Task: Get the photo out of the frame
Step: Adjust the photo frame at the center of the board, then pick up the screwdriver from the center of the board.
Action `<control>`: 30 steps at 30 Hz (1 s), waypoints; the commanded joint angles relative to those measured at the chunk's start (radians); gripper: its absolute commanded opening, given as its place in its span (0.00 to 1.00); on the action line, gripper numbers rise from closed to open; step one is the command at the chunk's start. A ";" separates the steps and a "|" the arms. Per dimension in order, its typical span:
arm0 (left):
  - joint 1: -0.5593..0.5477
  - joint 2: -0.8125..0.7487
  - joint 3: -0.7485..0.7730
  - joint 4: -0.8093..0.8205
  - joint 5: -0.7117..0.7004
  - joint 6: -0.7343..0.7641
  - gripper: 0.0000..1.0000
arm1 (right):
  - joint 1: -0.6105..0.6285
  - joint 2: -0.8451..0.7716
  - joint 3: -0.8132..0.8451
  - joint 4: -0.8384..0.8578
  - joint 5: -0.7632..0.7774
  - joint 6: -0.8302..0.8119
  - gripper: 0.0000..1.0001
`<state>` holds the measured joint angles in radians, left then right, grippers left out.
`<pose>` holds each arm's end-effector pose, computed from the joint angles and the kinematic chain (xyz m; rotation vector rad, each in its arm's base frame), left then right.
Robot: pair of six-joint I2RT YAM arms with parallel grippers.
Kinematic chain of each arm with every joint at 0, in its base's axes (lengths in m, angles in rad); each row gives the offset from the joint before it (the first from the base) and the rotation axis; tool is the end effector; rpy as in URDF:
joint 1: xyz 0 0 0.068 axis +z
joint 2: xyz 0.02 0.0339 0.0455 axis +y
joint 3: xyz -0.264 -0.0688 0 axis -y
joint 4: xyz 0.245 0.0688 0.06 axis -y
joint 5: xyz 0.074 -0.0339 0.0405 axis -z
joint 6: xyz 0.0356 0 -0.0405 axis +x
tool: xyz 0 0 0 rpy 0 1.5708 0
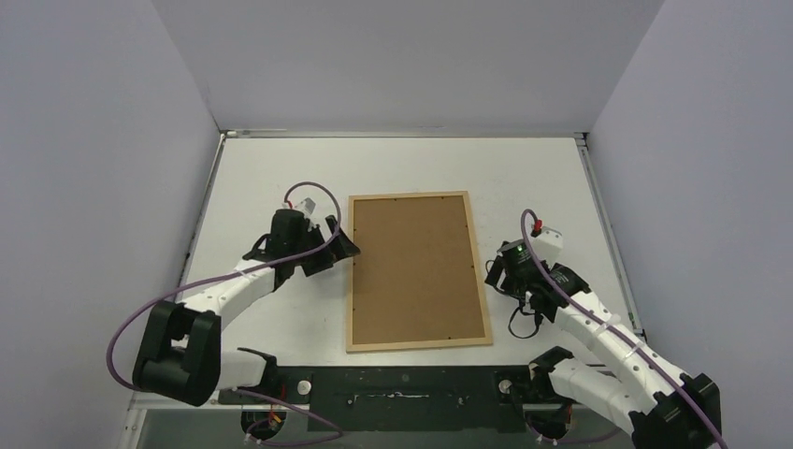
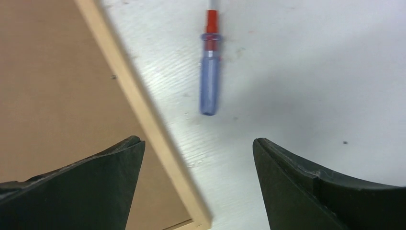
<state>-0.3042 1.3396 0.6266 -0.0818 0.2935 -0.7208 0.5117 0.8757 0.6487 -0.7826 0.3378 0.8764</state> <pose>0.2448 -0.0876 0.1785 -0.3664 2.4580 -0.8167 0.1456 0.0683 0.2285 0.5737 2.4343 0.1331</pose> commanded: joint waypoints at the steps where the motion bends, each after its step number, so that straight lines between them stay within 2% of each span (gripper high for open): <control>1: 0.068 -0.152 -0.031 0.015 0.026 -0.041 0.97 | -0.004 0.100 0.043 -0.078 0.179 -0.007 0.86; 5: 0.196 -0.241 -0.040 -0.044 0.101 -0.037 0.97 | -0.011 0.193 0.097 -0.079 0.191 0.011 0.87; 7: 0.244 -0.268 -0.028 -0.094 0.138 -0.011 0.97 | -0.010 0.224 0.112 -0.046 0.171 -0.050 0.90; 11: 0.281 -0.297 0.006 -0.187 0.140 0.041 0.97 | -0.021 0.255 0.082 0.057 0.168 -0.114 0.94; 14: 0.287 -0.317 0.023 -0.227 0.120 0.040 0.97 | -0.066 0.326 0.100 0.065 0.098 -0.119 0.97; 18: 0.292 -0.332 0.054 -0.263 0.124 0.031 0.97 | -0.119 0.325 0.041 0.197 -0.036 -0.147 0.93; 20: 0.293 -0.339 0.100 -0.347 0.112 0.056 0.97 | -0.157 0.323 0.013 0.235 -0.064 -0.154 0.93; 26: 0.294 -0.336 0.189 -0.443 0.138 0.197 0.97 | -0.288 0.397 -0.021 0.294 -0.190 -0.202 0.82; 30: 0.298 -0.333 0.180 -0.444 0.133 0.207 0.97 | -0.299 0.437 -0.030 0.315 -0.210 -0.218 0.78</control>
<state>-0.0174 1.0161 0.7815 -0.4812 0.4088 -0.5800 0.2192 1.2846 0.6292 -0.5301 0.1802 0.6949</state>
